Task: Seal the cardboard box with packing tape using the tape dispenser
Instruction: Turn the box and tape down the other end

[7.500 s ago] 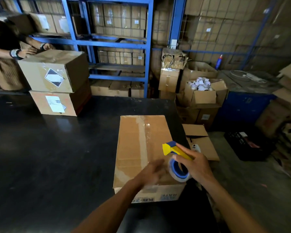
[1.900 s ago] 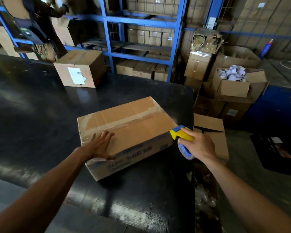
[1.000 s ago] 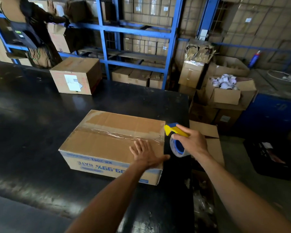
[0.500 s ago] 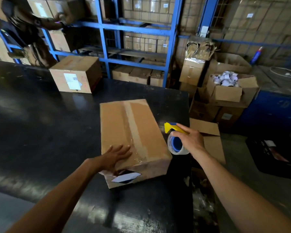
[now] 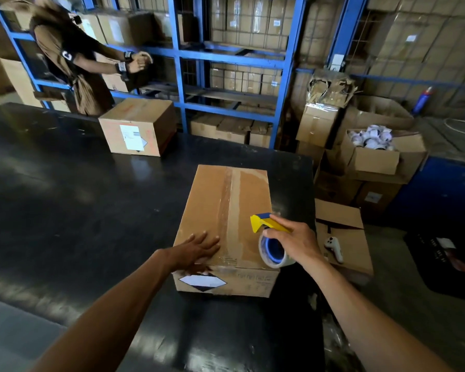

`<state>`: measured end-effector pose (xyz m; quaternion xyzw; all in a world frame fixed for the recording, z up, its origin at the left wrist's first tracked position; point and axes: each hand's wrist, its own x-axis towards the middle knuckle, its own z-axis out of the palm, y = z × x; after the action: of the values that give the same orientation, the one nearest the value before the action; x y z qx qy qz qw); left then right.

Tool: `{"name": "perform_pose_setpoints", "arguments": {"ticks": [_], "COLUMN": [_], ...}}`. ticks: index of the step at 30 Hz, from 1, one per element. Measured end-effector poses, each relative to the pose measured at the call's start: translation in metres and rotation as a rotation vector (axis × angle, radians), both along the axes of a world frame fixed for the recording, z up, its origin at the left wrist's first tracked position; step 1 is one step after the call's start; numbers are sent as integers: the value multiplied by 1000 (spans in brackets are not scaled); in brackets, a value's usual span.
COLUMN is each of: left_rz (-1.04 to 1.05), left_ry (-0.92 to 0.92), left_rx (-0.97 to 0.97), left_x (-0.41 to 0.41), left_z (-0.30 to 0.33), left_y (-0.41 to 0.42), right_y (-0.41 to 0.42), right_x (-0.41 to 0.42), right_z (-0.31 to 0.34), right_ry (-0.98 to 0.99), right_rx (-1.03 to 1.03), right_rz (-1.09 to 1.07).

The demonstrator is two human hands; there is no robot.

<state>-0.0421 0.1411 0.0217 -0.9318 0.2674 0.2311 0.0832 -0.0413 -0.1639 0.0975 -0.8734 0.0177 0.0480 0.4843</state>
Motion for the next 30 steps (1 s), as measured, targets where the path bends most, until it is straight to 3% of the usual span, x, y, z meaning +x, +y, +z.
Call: {"name": "perform_pose_setpoints", "arguments": {"ticks": [5, 7, 9, 10, 13, 15, 17, 19, 21, 25, 28, 30], "left_rz": [-50, 27, 174, 307, 961, 1236, 1259, 1250, 1280, 1486, 1585, 1624], "left_ry": [-59, -42, -13, 2, 234, 568, 823, 891, 894, 893, 737, 507], "left_rx": [94, 11, -316, -585, -1371, -1636, -1781, -1829, -1822, -1792, -1745, -1674], "left_x": [7, -1, -19, -30, -53, -56, -61, -71, -76, -79, -81, -81], "left_z": [5, 7, 16, 20, 34, 41, 49, 60, 62, 49, 38, 37], "left_y": [9, 4, -6, -13, -32, -33, -30, -27, -27, -25, -25, -26], "right_y": [14, 22, 28, 30, 37, 43, 48, 53, 57, 65, 73, 79], "right_x": [-14, -22, -31, -37, -59, -72, -81, -85, -90, -100, -100, -95], "right_z": [6, 5, 5, 4, 2, -2, -7, -14, -19, -18, -20, -19], "right_ry": [-2, -22, -70, -123, -325, -473, -575, -566, -526, -521, -476, -431], "right_rx": [11, -13, -66, -104, -106, -131, -319, -415, -378, -395, -497, -558], "right_rz": [8, 51, 89, 109, 155, 187, 244, 276, 272, 329, 394, 432]}}
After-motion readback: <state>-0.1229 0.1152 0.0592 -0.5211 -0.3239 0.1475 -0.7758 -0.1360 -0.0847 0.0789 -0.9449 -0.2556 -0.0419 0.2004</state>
